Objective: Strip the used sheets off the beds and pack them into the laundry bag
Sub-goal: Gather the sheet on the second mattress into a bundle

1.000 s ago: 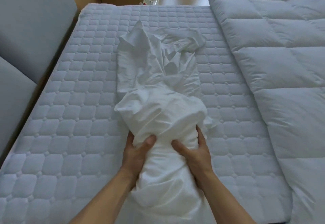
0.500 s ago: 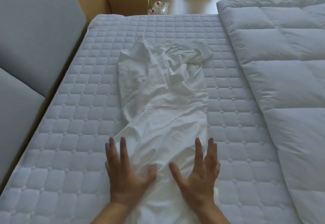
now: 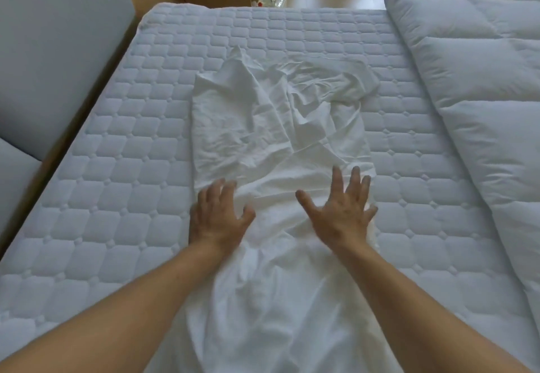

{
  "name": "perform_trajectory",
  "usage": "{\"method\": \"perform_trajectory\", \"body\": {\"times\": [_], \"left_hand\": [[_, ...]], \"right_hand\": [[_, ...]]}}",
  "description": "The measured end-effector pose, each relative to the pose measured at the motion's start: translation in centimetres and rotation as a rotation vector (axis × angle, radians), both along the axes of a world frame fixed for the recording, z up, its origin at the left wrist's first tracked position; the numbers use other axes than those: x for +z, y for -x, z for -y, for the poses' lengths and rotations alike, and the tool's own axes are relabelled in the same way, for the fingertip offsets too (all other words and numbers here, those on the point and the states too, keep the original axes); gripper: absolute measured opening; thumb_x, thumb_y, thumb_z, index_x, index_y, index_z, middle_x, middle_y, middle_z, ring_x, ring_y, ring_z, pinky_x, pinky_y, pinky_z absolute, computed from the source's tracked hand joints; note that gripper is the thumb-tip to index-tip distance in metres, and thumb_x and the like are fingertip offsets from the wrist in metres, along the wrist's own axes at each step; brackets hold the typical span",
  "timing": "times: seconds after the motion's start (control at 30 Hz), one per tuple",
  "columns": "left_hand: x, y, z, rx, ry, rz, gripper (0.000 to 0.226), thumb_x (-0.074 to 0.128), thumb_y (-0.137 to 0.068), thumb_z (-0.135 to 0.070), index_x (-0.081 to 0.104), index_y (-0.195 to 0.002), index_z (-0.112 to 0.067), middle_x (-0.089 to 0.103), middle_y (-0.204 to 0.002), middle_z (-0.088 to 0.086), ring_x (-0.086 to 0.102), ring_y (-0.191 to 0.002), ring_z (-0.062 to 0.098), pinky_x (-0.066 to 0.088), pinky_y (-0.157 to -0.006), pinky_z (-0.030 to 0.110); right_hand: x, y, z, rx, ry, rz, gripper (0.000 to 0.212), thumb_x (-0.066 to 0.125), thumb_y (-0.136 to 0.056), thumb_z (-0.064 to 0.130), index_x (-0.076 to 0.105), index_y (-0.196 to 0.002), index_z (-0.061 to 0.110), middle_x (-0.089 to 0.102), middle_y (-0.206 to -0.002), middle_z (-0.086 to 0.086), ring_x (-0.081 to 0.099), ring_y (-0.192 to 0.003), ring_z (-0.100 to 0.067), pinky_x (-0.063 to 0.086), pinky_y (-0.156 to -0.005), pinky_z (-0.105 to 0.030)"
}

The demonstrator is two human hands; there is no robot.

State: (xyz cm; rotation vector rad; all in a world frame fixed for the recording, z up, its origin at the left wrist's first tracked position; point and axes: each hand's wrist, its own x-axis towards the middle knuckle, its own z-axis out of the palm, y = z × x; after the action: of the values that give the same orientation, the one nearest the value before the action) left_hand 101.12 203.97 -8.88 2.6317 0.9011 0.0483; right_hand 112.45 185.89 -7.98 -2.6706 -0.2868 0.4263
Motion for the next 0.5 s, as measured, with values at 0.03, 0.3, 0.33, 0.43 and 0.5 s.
{"method": "perform_trajectory", "body": {"times": [0.03, 0.3, 0.33, 0.43, 0.5], "left_hand": [[-0.6, -1.4, -1.4, 0.069, 0.038, -0.042, 0.081, 0.042, -0.085, -0.067, 0.034, -0.151, -0.020, 0.028, -0.160, 0.007, 0.026, -0.144, 0.030, 0.030, -0.112, 0.047], [-3.3, -8.2, -4.5, 0.475, 0.564, 0.022, 0.100, 0.079, -0.076, -0.052, 0.028, -0.154, -0.015, 0.036, -0.153, 0.015, 0.043, -0.134, 0.037, 0.040, -0.109, 0.040], [-3.2, -8.6, -3.6, 0.464, 0.606, 0.054, 0.088, 0.080, -0.077, -0.044, 0.038, -0.148, -0.013, 0.043, -0.147, 0.015, 0.051, -0.125, 0.036, 0.046, -0.103, 0.039], [-1.7, -8.6, -2.1, 0.429, 0.753, 0.142, 0.034, 0.073, -0.082, -0.019, 0.067, -0.113, -0.005, 0.068, -0.105, 0.013, 0.066, -0.086, 0.031, 0.057, -0.078, 0.038], [1.0, -7.9, -2.0, 0.467, 0.900, 0.205, 0.009, 0.066, -0.085, -0.012, 0.068, -0.091, -0.006, 0.065, -0.084, 0.014, 0.062, -0.067, 0.029, 0.053, -0.065, 0.035]], "right_hand": [[-0.2, -2.2, -0.8, -0.042, 0.026, -0.032, 0.106, 0.041, -0.083, 0.083, -0.009, -0.159, 0.029, -0.021, -0.166, -0.005, -0.023, -0.152, -0.027, 0.003, -0.116, -0.067], [-3.1, -7.1, -3.3, -0.265, -0.131, -0.240, 0.144, 0.083, -0.063, 0.066, -0.016, -0.158, 0.022, 0.018, -0.163, -0.018, 0.018, -0.150, -0.036, 0.025, -0.119, -0.050], [-3.0, -6.7, -3.9, -0.258, -0.176, -0.266, 0.140, 0.085, -0.065, 0.061, -0.011, -0.159, 0.021, 0.029, -0.159, -0.017, 0.030, -0.146, -0.037, 0.032, -0.118, -0.047], [-1.9, -5.8, -4.9, -0.302, -0.418, -0.378, 0.089, 0.089, -0.065, 0.040, 0.047, -0.138, 0.010, 0.064, -0.118, -0.010, 0.066, -0.106, -0.031, 0.056, -0.095, -0.045], [-0.5, -5.2, -4.4, -0.319, -0.593, -0.402, 0.050, 0.089, -0.061, 0.030, 0.068, -0.103, 0.011, 0.072, -0.093, -0.008, 0.072, -0.081, -0.026, 0.063, -0.077, -0.044]]}}
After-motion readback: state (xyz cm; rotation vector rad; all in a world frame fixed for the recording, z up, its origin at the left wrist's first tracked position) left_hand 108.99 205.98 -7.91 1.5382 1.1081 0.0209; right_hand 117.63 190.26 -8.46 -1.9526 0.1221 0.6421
